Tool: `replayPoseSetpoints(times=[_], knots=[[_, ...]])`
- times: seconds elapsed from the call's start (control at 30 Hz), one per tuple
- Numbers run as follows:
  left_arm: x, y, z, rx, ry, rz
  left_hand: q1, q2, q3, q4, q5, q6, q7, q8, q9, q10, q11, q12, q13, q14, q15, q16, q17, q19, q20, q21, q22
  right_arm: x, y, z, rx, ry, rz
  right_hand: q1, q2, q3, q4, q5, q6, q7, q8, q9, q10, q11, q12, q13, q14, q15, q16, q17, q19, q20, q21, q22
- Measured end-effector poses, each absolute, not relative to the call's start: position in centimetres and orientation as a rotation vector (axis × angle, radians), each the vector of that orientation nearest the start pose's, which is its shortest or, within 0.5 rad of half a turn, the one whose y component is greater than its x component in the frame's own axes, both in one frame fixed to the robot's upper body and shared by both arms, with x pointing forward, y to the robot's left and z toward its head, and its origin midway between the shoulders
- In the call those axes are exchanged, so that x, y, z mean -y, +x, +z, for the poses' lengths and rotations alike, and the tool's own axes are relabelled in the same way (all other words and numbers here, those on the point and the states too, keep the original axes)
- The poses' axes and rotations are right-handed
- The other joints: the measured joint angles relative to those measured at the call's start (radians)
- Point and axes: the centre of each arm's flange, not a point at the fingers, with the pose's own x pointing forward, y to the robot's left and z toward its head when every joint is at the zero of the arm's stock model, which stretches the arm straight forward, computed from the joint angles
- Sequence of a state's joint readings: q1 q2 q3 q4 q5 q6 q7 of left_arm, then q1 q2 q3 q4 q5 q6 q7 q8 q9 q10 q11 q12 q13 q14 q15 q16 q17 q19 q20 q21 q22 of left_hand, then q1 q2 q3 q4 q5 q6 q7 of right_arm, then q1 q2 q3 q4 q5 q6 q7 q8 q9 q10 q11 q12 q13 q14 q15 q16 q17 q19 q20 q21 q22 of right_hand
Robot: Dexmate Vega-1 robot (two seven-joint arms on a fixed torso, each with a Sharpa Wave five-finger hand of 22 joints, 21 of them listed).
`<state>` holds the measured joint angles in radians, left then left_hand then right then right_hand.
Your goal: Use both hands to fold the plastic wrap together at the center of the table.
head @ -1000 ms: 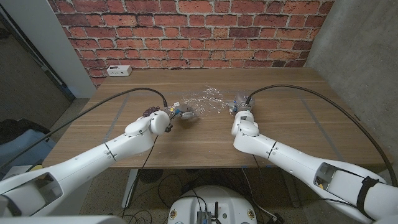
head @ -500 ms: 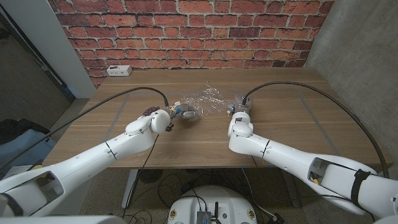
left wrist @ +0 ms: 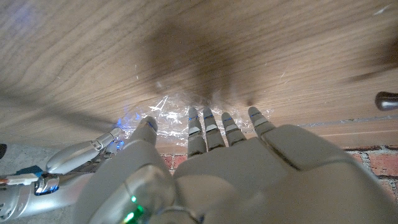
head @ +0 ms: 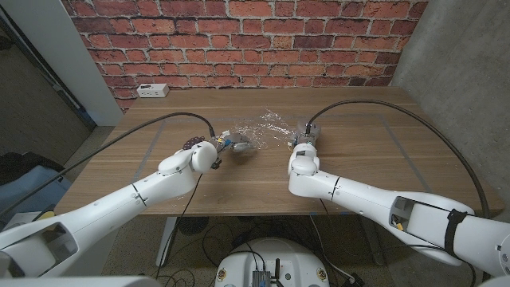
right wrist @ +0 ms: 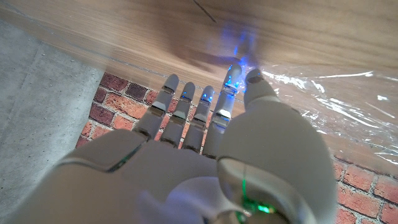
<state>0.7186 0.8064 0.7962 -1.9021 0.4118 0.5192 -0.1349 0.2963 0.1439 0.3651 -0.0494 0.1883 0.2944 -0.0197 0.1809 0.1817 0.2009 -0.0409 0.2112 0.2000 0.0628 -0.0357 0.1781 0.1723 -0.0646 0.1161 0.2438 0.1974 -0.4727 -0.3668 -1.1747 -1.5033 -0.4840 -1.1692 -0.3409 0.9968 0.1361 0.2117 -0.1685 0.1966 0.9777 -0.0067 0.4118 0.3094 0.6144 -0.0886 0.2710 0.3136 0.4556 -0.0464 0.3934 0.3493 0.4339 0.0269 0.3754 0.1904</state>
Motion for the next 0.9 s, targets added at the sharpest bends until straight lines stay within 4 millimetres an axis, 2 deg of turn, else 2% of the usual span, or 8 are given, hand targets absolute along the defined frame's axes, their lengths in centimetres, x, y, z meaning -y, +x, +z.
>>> replayPoseSetpoints(times=[0.2,0.47,0.5,0.57,0.6,0.7,0.73,0.9], knots=[[-17.9,59.5,-3.2,0.352,1.371,-0.149,0.0,0.0,0.0,0.0,0.0,-0.004,-0.004,0.0,0.0,0.0,0.0,0.0,0.0,0.0,0.0,0.0,0.0,0.0,0.0,0.0,0.0,9.9,63.4,-4.3,0.265,-1.402,-0.496,0.022,0.022,0.01,0.002,-0.008,0.001,0.001,0.014,0.013,0.032,-0.012,0.009,0.005,0.026,0.0,0.018,0.008,0.006,-0.013,0.008,0.0],[-18.0,59.3,-3.3,0.353,1.364,-0.146,-0.004,-0.004,0.0,0.0,0.0,-0.005,-0.005,0.0,-0.005,0.0,0.0,0.0,0.0,0.0,0.0,0.0,0.0,0.0,0.0,0.0,0.0,10.0,63.2,-5.1,0.312,-1.372,-0.5,0.035,0.019,0.014,0.006,-0.012,0.007,0.007,0.029,0.027,0.058,-0.013,0.022,0.009,0.067,-0.002,0.044,0.02,0.016,-0.023,0.015,0.0],[-18.0,59.2,-3.4,0.353,1.363,-0.147,-0.004,-0.004,0.0,0.0,0.0,-0.005,-0.005,0.0,-0.005,0.0,0.0,0.0,0.0,0.0,0.0,0.0,0.0,0.0,0.0,0.0,0.0,9.5,63.0,-4.7,0.37,-1.362,-0.504,0.035,0.019,0.014,0.006,-0.012,0.007,0.007,0.029,0.027,0.06,-0.015,0.022,0.012,0.074,-0.002,0.044,0.02,0.016,-0.023,0.015,0.0],[-18.1,59.2,-3.4,0.353,1.362,-0.146,-0.004,-0.004,0.004,0.004,0.0,-0.005,-0.005,0.0,-0.005,0.0,0.0,0.0,0.0,0.0,0.0,0.0,0.0,0.0,0.0,0.0,0.0,9.8,63.0,-5.1,0.361,-1.363,-0.503,0.038,0.022,0.014,0.006,-0.012,0.007,0.007,0.029,0.029,0.063,-0.018,0.022,0.014,0.075,-0.004,0.05,0.024,0.02,-0.027,0.015,0.0],[-18.1,59.2,-3.4,0.353,1.361,-0.146,-0.004,-0.004,0.004,0.004,0.0,-0.005,-0.005,0.0,-0.005,0.0,0.0,0.0,0.0,0.0,0.0,0.0,0.0,0.0,0.0,0.0,0.0,9.1,62.7,-4.6,0.429,-1.357,-0.508,0.038,0.022,0.014,0.006,-0.012,0.007,0.007,0.032,0.031,0.063,-0.018,0.022,0.014,0.075,-0.004,0.051,0.024,0.022,-0.029,0.015,0.001],[-18.1,59.1,-3.4,0.353,1.358,-0.146,-0.004,-0.004,0.004,0.004,0.0,-0.005,-0.005,0.0,-0.005,0.0,0.0,0.0,0.0,0.0,0.0,0.0,0.0,0.0,0.0,0.0,0.0,9.4,62.7,-5.1,0.433,-1.36,-0.51,0.044,0.018,0.014,0.006,-0.012,0.007,0.007,0.036,0.032,0.063,-0.018,0.022,0.014,0.075,-0.004,0.051,0.025,0.022,-0.029,0.015,0.003],[-18.1,59.1,-3.4,0.352,1.358,-0.146,-0.004,-0.004,0.004,0.004,0.0,-0.005,-0.005,0.0,-0.005,0.0,0.0,0.0,0.0,0.0,0.0,0.0,0.0,0.0,0.0,0.0,0.0,8.8,62.4,-4.7,0.505,-1.353,-0.518,0.046,0.019,0.014,0.006,-0.012,0.007,0.007,0.036,0.032,0.063,-0.018,0.022,0.014,0.075,-0.004,0.051,0.025,0.022,-0.029,0.015,0.003],[-18.1,59.1,-3.4,0.351,1.355,-0.146,-0.004,-0.004,0.004,0.004,0.0,-0.005,-0.005,0.0,-0.005,0.0,0.0,0.0,0.0,0.0,0.0,0.0,0.0,0.0,0.0,0.0,0.0,8.9,62.2,-4.9,0.552,-1.348,-0.534,0.046,0.019,0.014,0.006,-0.016,0.007,0.007,0.036,0.032,0.065,-0.021,0.022,0.018,0.077,-0.002,0.051,0.026,0.022,-0.029,0.015,0.003]])
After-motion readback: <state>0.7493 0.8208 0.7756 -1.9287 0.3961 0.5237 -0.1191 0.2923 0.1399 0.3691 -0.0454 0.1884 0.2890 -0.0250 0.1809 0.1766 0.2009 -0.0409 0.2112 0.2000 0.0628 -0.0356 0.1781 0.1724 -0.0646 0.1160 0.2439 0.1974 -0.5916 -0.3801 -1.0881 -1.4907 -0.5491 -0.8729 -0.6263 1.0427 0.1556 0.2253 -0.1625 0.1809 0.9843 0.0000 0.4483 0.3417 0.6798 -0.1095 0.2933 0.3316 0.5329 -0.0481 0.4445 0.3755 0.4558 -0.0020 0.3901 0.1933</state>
